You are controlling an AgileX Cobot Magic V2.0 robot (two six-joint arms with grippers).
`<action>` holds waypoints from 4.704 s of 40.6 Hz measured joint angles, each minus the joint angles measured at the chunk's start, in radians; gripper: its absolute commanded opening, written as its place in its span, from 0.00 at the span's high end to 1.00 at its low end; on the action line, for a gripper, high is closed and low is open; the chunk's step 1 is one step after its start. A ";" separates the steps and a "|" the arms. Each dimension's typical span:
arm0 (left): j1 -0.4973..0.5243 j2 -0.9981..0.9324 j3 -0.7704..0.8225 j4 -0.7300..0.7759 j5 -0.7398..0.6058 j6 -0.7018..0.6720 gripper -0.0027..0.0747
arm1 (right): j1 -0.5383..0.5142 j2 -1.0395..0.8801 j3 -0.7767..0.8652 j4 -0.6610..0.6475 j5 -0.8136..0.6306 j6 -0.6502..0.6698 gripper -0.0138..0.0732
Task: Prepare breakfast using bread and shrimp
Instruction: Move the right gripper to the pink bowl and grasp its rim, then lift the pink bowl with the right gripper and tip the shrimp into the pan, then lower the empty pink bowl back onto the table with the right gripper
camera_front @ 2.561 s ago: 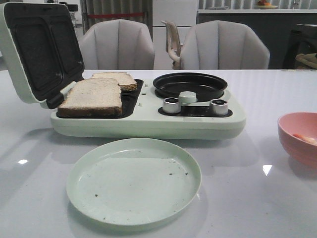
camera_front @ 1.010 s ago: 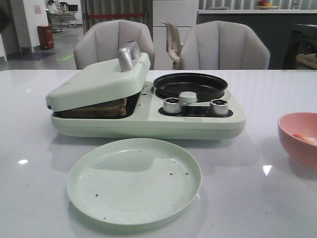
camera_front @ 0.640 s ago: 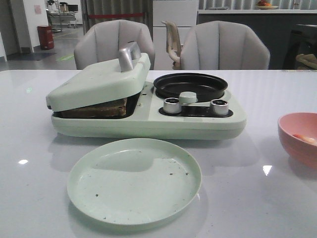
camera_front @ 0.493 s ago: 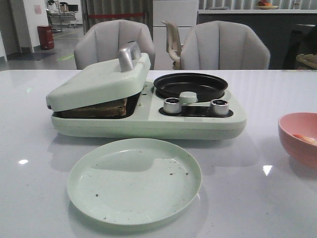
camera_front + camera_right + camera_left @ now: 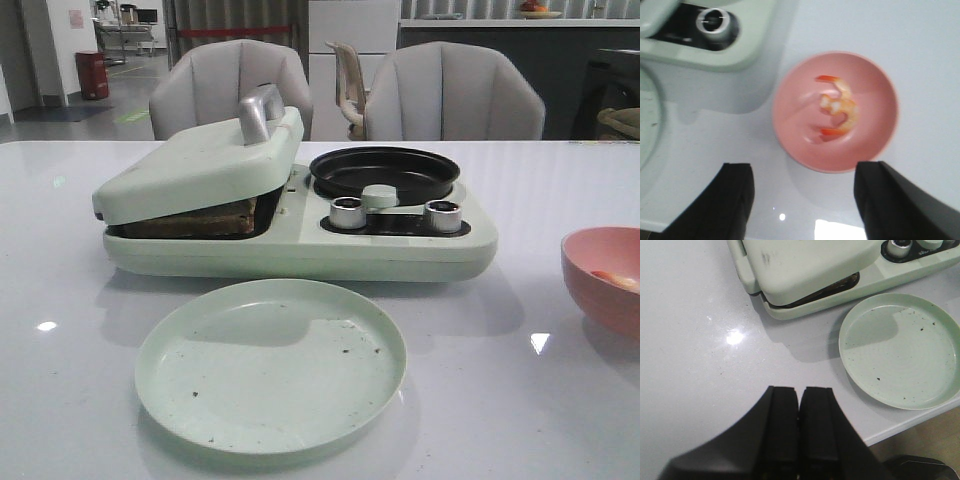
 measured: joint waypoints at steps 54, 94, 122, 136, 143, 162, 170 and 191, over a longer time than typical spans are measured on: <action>0.000 0.000 0.000 0.018 -0.023 -0.005 0.84 | -0.230 0.669 -0.203 0.008 -0.165 -0.047 0.78; 0.000 0.000 0.000 0.087 -0.027 -0.005 0.84 | 0.436 0.860 -1.075 -1.092 0.214 0.177 0.79; 0.000 0.000 0.000 0.087 -0.027 -0.005 0.84 | 0.562 0.999 -1.115 -1.663 0.286 0.305 0.79; 0.000 0.000 0.000 0.087 -0.027 -0.005 0.84 | 0.562 0.995 -1.118 -1.609 0.338 0.408 0.79; 0.000 0.000 0.000 0.087 -0.027 -0.005 0.84 | 0.544 0.932 -1.118 -1.287 0.406 0.404 0.79; 0.000 0.000 0.000 0.087 -0.027 -0.005 0.84 | 0.139 0.492 -0.593 -0.424 0.229 0.246 0.79; 0.000 0.000 0.000 0.087 -0.027 -0.005 0.84 | -0.083 0.356 -0.306 -0.124 0.096 0.046 0.79; 0.000 0.000 0.001 0.087 -0.027 -0.005 0.84 | -0.328 0.476 -0.052 0.258 -0.130 -0.176 0.79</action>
